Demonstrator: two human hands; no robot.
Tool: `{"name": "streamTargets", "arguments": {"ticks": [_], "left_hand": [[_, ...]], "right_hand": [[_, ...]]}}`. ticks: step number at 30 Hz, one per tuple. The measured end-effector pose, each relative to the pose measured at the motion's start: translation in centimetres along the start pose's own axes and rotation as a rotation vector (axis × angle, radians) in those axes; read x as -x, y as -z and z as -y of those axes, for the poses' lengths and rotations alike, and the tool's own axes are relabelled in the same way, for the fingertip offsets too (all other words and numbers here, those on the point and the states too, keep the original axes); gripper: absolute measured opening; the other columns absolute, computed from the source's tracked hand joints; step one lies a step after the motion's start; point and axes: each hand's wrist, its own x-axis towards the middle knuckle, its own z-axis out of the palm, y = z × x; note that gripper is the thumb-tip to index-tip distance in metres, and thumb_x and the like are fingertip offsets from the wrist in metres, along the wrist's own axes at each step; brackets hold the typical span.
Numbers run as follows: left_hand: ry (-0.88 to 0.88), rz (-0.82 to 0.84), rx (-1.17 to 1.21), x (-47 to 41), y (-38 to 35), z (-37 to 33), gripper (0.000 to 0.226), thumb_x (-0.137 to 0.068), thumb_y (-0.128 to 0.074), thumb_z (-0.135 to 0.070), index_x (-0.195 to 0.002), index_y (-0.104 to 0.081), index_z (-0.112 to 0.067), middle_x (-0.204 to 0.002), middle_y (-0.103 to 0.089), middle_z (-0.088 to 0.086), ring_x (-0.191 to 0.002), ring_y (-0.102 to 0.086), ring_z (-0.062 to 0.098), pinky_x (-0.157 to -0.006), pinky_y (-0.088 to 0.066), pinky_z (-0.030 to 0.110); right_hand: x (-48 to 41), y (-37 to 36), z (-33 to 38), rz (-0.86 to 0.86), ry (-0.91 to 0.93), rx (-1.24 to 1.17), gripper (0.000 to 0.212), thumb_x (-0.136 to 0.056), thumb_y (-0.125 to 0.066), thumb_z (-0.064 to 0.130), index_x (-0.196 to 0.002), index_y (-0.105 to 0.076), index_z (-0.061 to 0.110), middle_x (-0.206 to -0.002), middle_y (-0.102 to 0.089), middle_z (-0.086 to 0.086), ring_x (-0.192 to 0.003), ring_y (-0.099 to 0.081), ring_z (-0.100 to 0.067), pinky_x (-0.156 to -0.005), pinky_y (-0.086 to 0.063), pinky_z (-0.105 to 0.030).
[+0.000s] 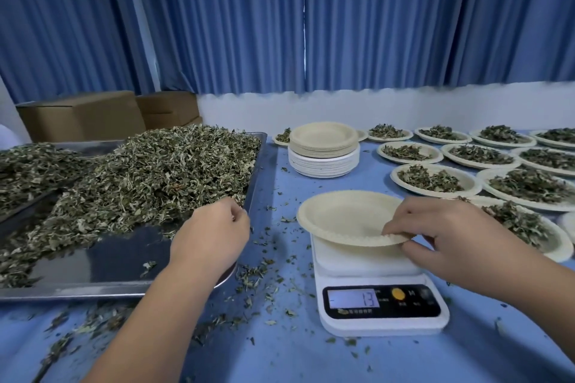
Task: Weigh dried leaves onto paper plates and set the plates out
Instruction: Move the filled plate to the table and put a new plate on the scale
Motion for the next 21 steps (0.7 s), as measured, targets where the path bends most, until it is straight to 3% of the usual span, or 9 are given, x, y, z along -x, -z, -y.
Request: {"name": "streamTargets", "arguments": {"ticks": [4, 10, 12, 16, 21], "left_hand": [[0.003, -0.015, -0.001, -0.1, 0.0, 0.0, 0.019, -0.096, -0.039, -0.030, -0.095, -0.059, -0.028, -0.077, -0.064, -0.003, -0.065, -0.059, 0.020, -0.053, -0.038, 0.028], [0.018, 0.002, 0.011, -0.1, -0.1, 0.1, 0.020, -0.095, -0.038, -0.030, -0.092, -0.058, -0.030, -0.079, -0.064, -0.003, -0.068, -0.059, 0.021, -0.056, -0.041, 0.029], [0.015, 0.001, 0.008, 0.0, -0.1, 0.1, 0.020, -0.095, -0.038, -0.030, -0.091, -0.058, -0.030, -0.077, -0.064, -0.004, -0.067, -0.059, 0.019, -0.055, -0.040, 0.028], [0.011, 0.003, 0.003, 0.0, -0.1, 0.1, 0.020, -0.095, -0.039, -0.030, -0.092, -0.058, -0.031, -0.077, -0.064, -0.004, -0.067, -0.059, 0.019, -0.055, -0.041, 0.028], [-0.008, -0.003, -0.011, 0.1, 0.2, 0.2, 0.019, -0.095, -0.040, -0.031, -0.094, -0.059, -0.031, -0.074, -0.066, -0.004, -0.062, -0.061, 0.019, -0.054, -0.047, 0.029]], "right_hand": [[0.3, 0.6, -0.4, 0.121, -0.048, -0.038, 0.025, -0.083, -0.060, 0.025, -0.096, -0.069, 0.044, -0.093, -0.058, 0.024, -0.080, -0.050, 0.013, -0.060, -0.034, -0.014], [0.7, 0.8, -0.8, 0.294, -0.130, -0.206, 0.044, -0.083, -0.058, 0.006, -0.096, -0.065, 0.047, -0.103, -0.055, 0.026, -0.080, -0.057, -0.008, -0.073, -0.044, -0.018], [0.8, 1.0, -0.8, 0.239, -0.132, -0.274, 0.047, -0.080, -0.056, -0.001, -0.090, -0.067, 0.043, -0.101, -0.058, 0.020, -0.076, -0.057, -0.008, -0.068, -0.042, -0.016], [0.6, 0.9, -0.8, -0.040, -0.215, -0.457, 0.044, -0.080, -0.053, -0.010, -0.076, -0.070, 0.031, -0.083, -0.061, 0.008, -0.049, -0.047, -0.006, -0.047, -0.033, -0.010], [0.1, -0.1, -1.7, -0.207, -0.433, -0.545, 0.041, -0.082, -0.050, -0.010, -0.075, -0.070, 0.026, -0.044, -0.044, 0.009, -0.036, -0.034, -0.007, -0.034, -0.026, -0.011]]}}
